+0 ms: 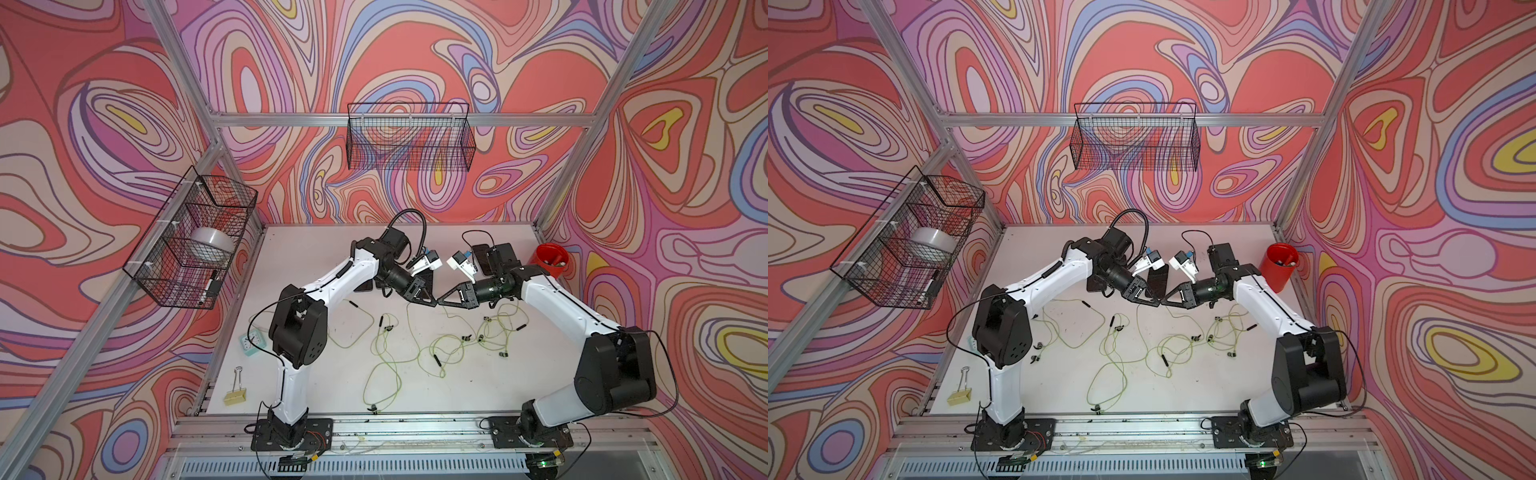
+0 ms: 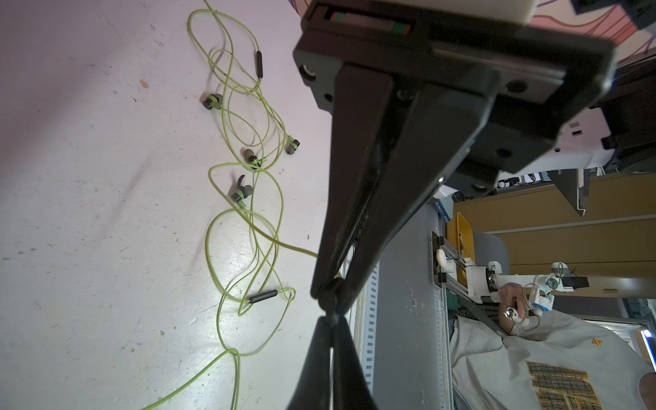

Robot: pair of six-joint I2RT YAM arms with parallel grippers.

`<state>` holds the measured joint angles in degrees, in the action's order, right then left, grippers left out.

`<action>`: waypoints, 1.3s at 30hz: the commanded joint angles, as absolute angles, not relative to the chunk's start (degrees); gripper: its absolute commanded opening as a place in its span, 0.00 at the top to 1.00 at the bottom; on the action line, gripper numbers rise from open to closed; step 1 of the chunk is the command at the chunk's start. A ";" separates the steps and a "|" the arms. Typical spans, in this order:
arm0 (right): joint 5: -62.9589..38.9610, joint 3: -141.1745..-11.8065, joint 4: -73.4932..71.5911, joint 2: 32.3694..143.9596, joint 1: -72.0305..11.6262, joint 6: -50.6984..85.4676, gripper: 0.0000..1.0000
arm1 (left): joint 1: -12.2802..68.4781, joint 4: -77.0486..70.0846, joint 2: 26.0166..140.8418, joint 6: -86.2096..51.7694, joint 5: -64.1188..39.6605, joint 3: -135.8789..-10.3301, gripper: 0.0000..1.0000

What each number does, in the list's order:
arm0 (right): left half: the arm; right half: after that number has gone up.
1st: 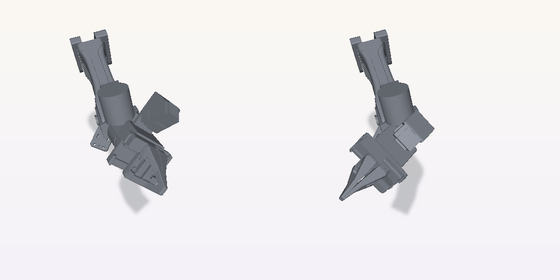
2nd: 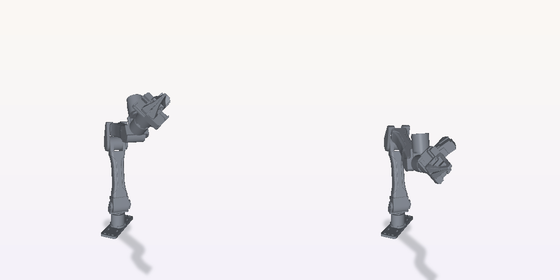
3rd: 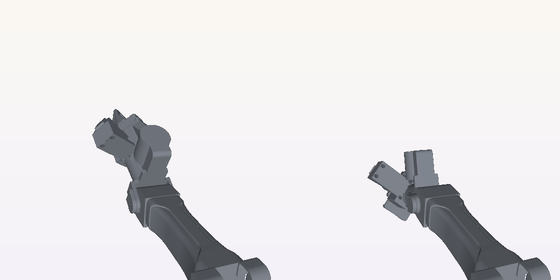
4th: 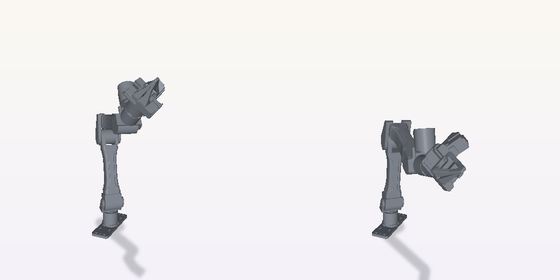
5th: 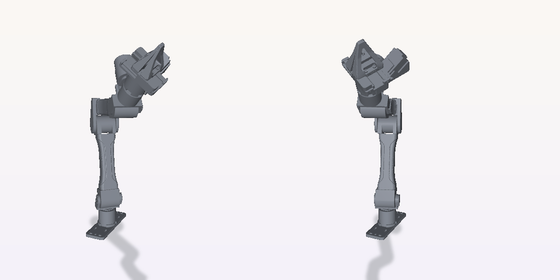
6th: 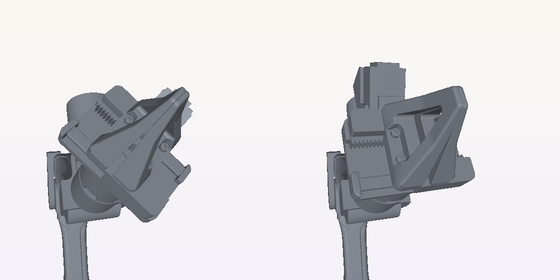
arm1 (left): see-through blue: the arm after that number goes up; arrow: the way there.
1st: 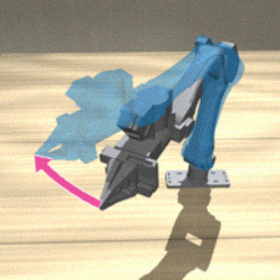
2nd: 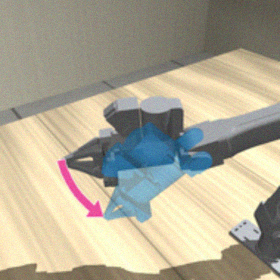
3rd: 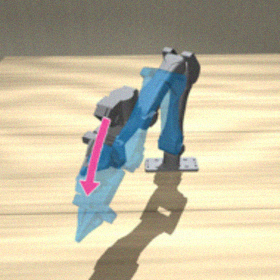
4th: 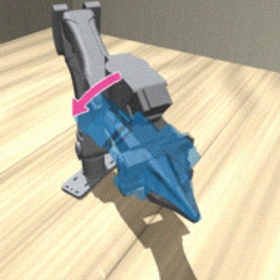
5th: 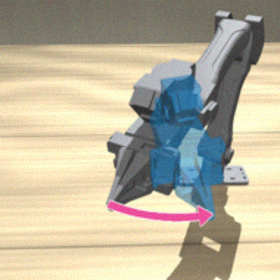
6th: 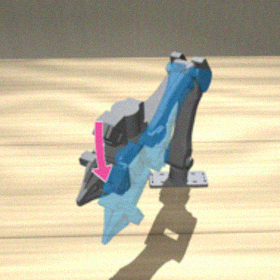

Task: Plug wired earphones into phones
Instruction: Pick up the wired earphone from the center of the board, then pick up the phone at the center of the board.

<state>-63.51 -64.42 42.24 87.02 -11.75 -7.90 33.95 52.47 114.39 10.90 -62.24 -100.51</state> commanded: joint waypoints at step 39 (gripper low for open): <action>-23.68 -39.61 16.82 64.31 -12.40 22.79 1.00 | 24.75 49.74 136.74 -37.27 -0.10 -123.31 0.23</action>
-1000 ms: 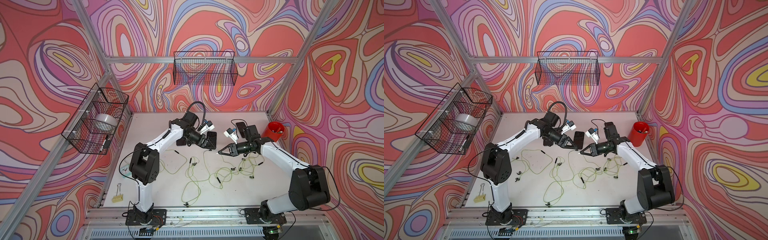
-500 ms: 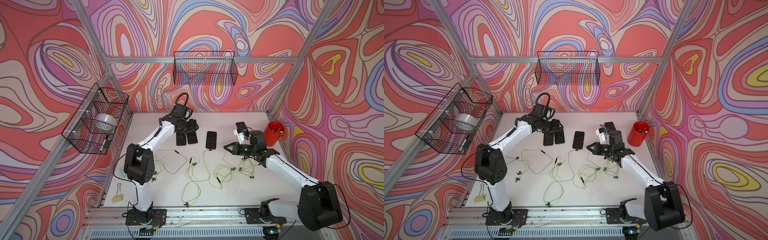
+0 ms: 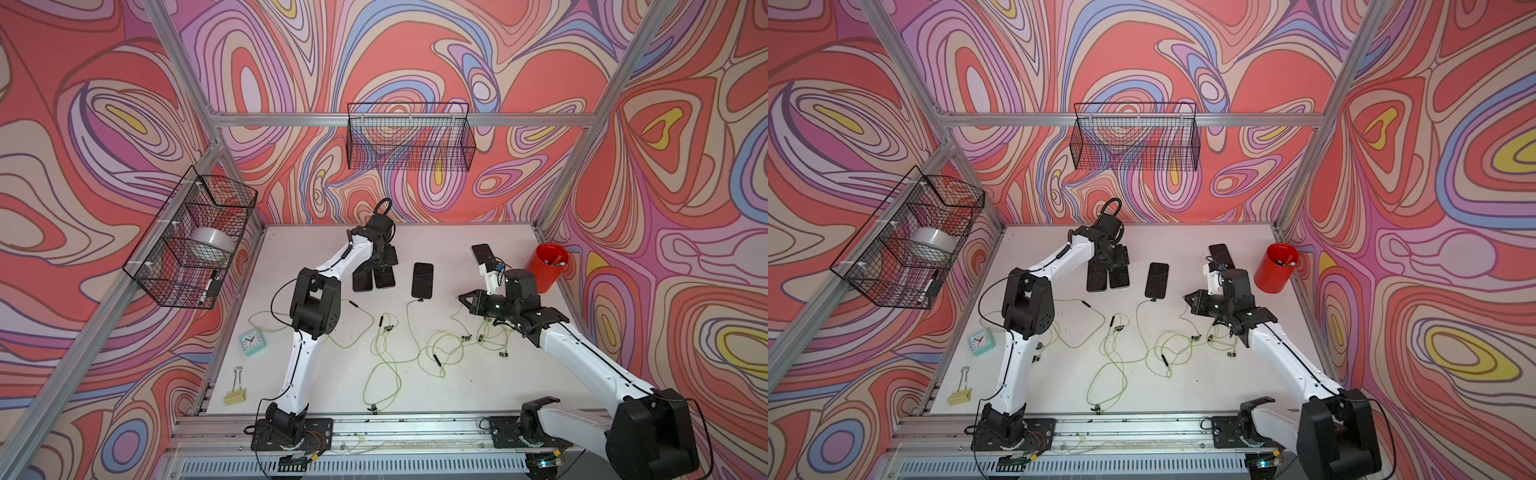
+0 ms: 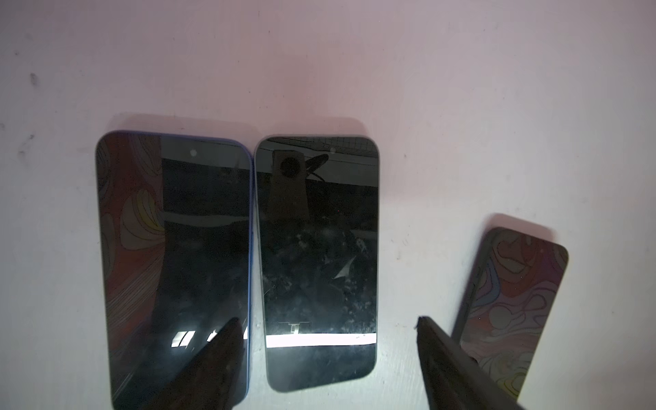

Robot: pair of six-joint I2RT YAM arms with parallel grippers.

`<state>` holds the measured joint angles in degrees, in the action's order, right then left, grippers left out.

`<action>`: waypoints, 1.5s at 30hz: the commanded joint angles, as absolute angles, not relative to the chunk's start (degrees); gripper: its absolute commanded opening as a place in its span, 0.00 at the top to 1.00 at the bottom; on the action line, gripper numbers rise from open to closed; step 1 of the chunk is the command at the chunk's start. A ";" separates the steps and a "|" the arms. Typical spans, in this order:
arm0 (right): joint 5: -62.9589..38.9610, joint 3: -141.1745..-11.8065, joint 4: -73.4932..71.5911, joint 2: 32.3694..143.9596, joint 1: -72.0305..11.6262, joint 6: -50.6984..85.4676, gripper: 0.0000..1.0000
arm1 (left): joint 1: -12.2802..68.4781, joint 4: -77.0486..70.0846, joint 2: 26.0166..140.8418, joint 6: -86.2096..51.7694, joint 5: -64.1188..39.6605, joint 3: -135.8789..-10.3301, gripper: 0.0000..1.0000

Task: Plug wired earphones into phones
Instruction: Pick up the phone at the center of the board.

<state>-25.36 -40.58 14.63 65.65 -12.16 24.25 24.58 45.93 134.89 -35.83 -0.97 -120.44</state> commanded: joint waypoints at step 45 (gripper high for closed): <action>-23.73 -40.02 17.64 65.12 -12.48 19.95 1.00 | 29.80 63.86 147.36 -33.89 3.26 -127.26 0.32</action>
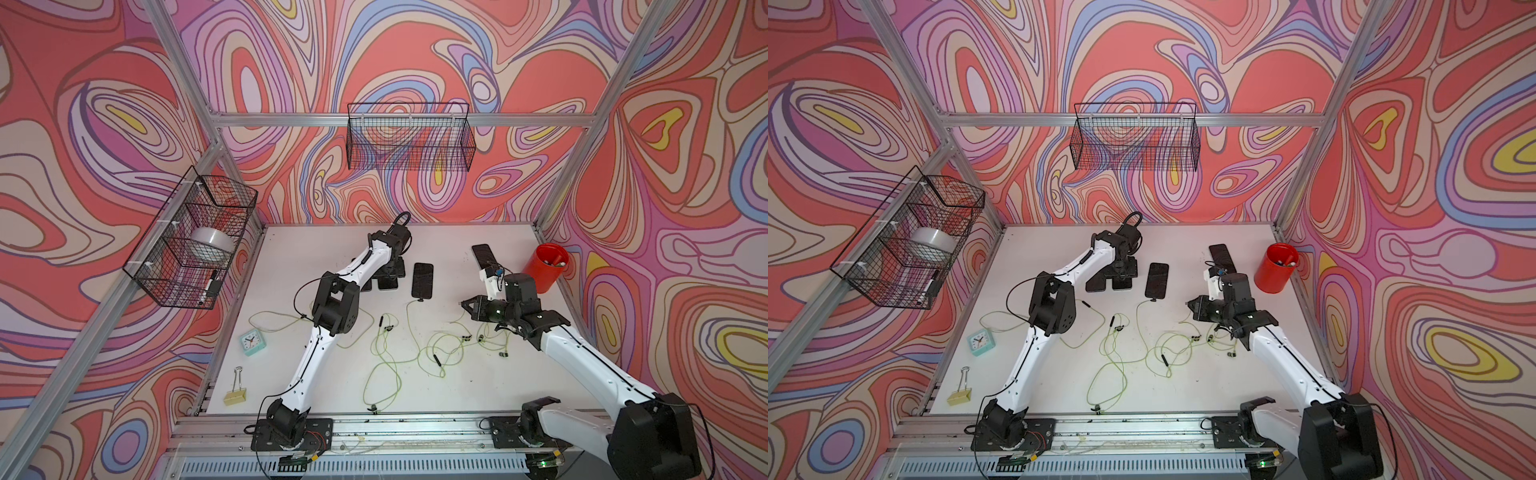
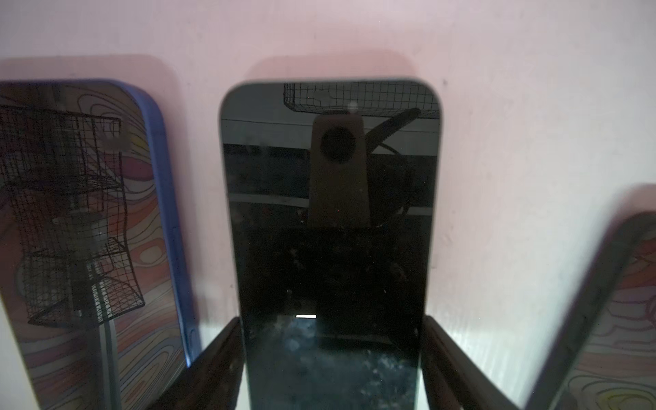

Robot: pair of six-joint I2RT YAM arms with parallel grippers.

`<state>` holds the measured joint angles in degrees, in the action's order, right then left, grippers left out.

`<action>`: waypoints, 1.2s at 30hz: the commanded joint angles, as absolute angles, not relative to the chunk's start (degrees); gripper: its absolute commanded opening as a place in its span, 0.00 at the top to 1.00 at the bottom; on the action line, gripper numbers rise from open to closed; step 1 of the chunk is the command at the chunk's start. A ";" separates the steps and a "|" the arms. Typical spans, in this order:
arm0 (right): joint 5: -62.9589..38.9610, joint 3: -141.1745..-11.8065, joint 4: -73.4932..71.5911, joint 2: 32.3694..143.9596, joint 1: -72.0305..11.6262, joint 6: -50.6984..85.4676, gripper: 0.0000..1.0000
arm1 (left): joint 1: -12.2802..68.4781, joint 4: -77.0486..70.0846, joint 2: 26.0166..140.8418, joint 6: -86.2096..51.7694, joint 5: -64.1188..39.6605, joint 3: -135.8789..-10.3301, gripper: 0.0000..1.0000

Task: Plug wired earphones into phones
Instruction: Pick up the phone at the center of the board.

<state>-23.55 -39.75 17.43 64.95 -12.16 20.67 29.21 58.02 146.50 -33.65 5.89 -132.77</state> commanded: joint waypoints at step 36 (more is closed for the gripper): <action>-26.25 -51.97 10.51 78.51 -19.14 18.82 1.00 | 27.30 53.93 117.31 -39.18 -12.88 -107.52 0.60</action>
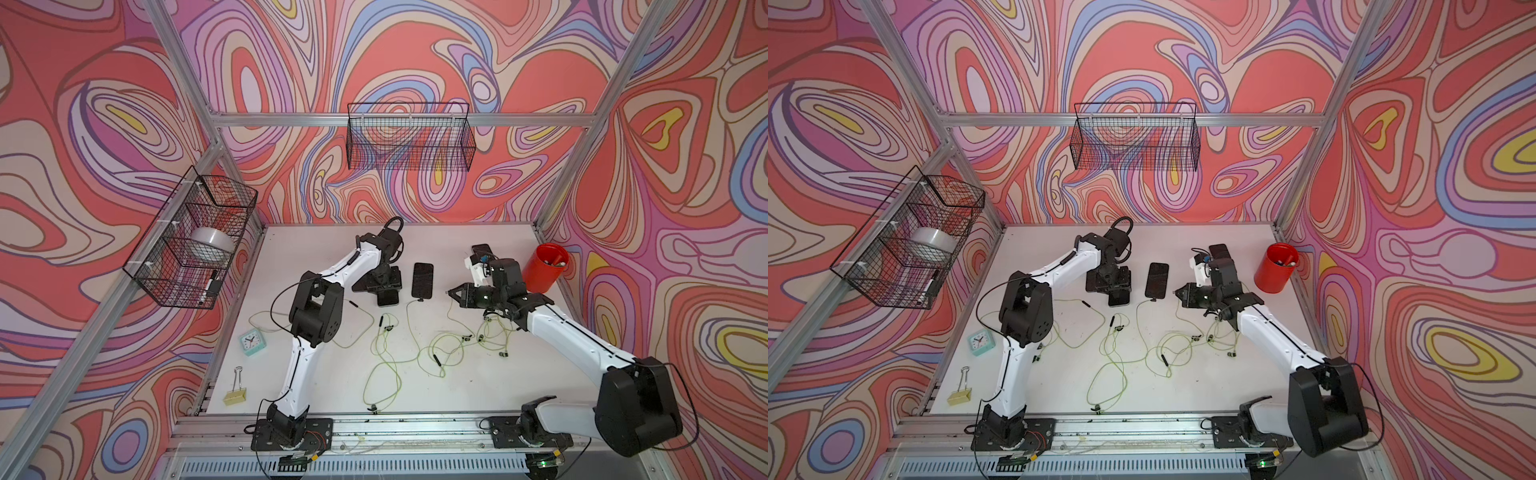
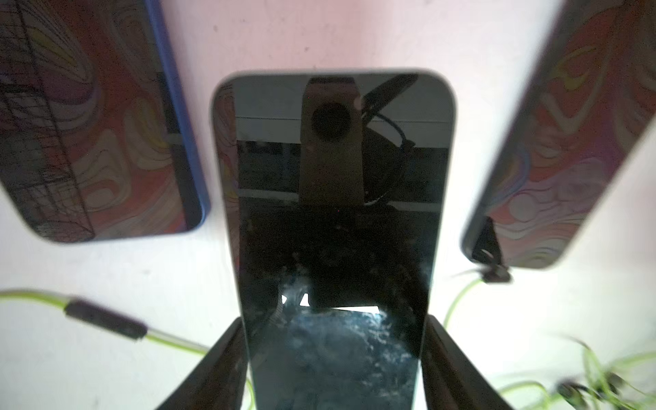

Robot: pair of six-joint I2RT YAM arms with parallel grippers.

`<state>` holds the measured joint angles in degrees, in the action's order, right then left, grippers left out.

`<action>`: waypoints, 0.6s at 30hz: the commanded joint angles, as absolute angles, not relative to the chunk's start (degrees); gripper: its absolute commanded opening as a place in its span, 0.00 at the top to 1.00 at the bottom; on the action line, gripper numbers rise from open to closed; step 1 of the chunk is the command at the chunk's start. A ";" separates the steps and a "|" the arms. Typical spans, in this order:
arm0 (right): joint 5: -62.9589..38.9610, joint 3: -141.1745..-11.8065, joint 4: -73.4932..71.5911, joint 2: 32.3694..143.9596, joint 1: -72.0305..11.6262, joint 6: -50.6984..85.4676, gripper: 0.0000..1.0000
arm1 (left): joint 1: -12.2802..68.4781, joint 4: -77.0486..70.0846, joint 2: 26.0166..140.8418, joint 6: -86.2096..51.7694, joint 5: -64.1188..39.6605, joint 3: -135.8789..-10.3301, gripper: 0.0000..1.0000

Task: Plug wired earphones into phones
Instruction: Pick up the phone at the center of the board, then insert the wired earphone into the phone.

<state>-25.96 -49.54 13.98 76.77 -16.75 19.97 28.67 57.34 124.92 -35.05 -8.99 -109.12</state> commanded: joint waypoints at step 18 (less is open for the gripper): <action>-20.21 -48.77 -15.32 85.65 -36.48 26.07 1.00 | 21.25 22.88 92.32 -75.92 -23.38 -76.63 1.00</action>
